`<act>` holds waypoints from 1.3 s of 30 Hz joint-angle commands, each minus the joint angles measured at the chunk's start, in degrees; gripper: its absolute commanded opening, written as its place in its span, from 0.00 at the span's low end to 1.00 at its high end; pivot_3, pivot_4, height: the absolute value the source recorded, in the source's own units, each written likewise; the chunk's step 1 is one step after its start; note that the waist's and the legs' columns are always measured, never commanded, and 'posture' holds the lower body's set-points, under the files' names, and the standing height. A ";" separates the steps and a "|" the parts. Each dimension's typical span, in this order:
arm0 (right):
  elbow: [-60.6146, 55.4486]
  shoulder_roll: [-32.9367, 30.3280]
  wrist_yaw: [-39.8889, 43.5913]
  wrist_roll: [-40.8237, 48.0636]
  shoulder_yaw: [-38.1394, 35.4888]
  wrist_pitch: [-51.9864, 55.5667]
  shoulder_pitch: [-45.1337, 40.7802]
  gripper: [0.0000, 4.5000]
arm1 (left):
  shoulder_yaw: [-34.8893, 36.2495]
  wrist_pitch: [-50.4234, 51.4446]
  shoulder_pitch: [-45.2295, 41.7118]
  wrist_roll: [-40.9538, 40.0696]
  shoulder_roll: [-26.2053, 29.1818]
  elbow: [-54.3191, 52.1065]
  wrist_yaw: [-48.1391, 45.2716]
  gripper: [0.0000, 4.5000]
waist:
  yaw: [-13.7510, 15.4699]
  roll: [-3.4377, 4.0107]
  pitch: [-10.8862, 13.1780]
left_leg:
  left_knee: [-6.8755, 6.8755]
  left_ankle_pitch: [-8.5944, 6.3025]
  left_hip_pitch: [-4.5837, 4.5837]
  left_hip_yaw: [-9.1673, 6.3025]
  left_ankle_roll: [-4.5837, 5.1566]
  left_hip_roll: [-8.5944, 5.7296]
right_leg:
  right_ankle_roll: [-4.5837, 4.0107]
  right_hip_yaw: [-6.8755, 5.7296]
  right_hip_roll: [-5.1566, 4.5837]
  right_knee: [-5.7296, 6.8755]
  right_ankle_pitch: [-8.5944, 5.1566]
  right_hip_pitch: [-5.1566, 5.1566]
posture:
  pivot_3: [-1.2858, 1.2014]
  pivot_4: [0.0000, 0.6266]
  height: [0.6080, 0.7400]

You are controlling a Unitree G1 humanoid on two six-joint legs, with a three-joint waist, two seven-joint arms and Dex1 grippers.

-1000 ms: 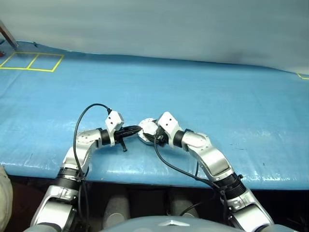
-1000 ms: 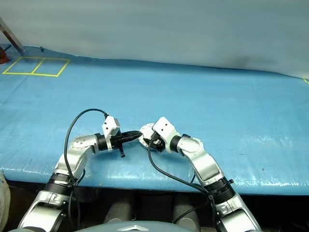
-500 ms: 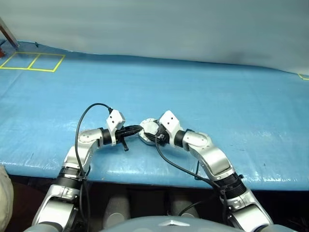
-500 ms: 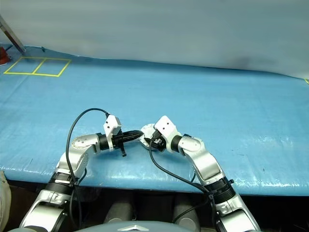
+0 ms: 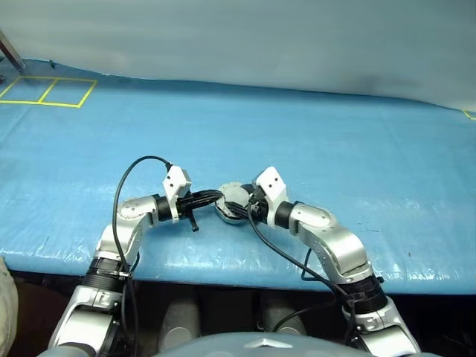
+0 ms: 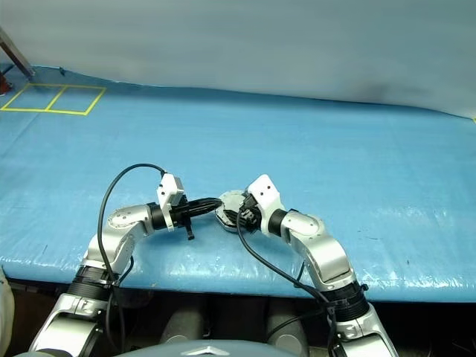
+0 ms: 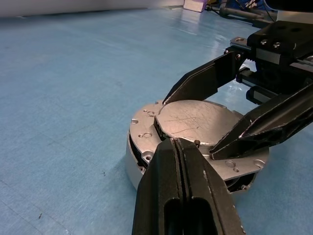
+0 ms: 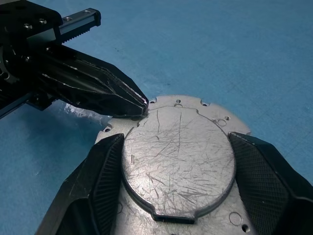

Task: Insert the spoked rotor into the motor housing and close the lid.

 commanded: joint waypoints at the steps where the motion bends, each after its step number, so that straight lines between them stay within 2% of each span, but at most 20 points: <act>1: -4.00 1.05 0.47 1.57 -0.49 -3.59 -1.41 0.90 | -1.33 0.89 0.65 0.77 0.43 0.58 -0.61 0.00 | -0.08 0.05 0.03 | -0.01 0.00 0.01 0.00 0.00 0.00 | 0.00 0.00 0.00 0.00 0.00 0.00 | 0.52 0.24 1.00; 2: -3.15 1.29 0.02 1.20 -0.26 -3.95 -1.37 0.97 | -1.34 0.89 0.60 0.77 0.52 0.58 -0.62 0.00 | -0.11 0.02 0.04 | -0.02 0.00 0.02 0.01 0.00 0.00 | 0.00 0.01 0.00 0.00 0.00 0.00 | 0.52 0.24 1.00; 3: -2.48 1.48 -0.38 0.87 -0.10 -4.36 -1.32 0.99 | -1.31 0.91 0.57 0.79 0.59 0.54 -0.61 0.00 | -0.06 0.01 0.04 | -0.02 0.00 0.02 -0.03 0.00 0.01 | 0.00 0.00 0.03 0.01 -0.01 0.01 | 0.52 0.24 1.00; 14: 0.45 1.87 -2.68 -0.85 0.43 -6.17 -1.23 0.99 | -0.51 1.38 1.36 0.45 1.54 -0.25 -0.69 0.00 | -0.02 0.02 0.04 | 0.02 0.00 0.04 -0.06 0.00 0.02 | -0.03 0.00 0.05 0.03 0.00 0.03 | 0.52 0.24 1.00; 27: -0.66 0.31 -2.14 -2.20 3.05 -6.05 0.02 0.99 | 9.79 4.79 2.23 -9.64 1.61 -3.18 0.52 0.00 | -0.08 0.02 0.06 | 0.02 0.00 0.01 -0.06 0.00 0.03 | -0.03 0.00 0.05 0.03 0.00 0.02 | 0.52 0.24 1.00; 34: 2.52 0.88 -2.83 -3.23 3.92 -6.43 0.30 0.99 | 10.55 4.88 3.87 -9.96 2.25 -4.44 1.15 0.00 | -0.08 0.01 0.06 | 0.03 0.00 0.03 -0.06 0.00 0.03 | -0.05 0.00 0.06 0.03 0.02 0.04 | 0.52 0.24 1.00; 37: 3.43 1.24 -3.08 -3.21 3.79 -6.56 0.40 0.86 | 10.41 4.73 4.02 -9.95 2.24 -4.54 1.43 0.00 | -0.08 0.01 0.05 | 0.03 0.00 0.04 -0.06 -0.01 0.03 | -0.05 0.00 0.06 0.03 0.02 0.04 | 0.52 0.24 1.00; 39: 3.69 1.25 -3.23 -3.38 3.76 -6.64 0.41 0.71 | 10.25 4.65 4.10 -9.90 2.19 -4.58 1.52 0.00 | -0.08 0.01 0.05 | 0.03 0.00 0.04 -0.06 -0.01 0.03 | -0.05 -0.01 0.06 0.03 0.02 0.04 | 0.52 0.24 1.00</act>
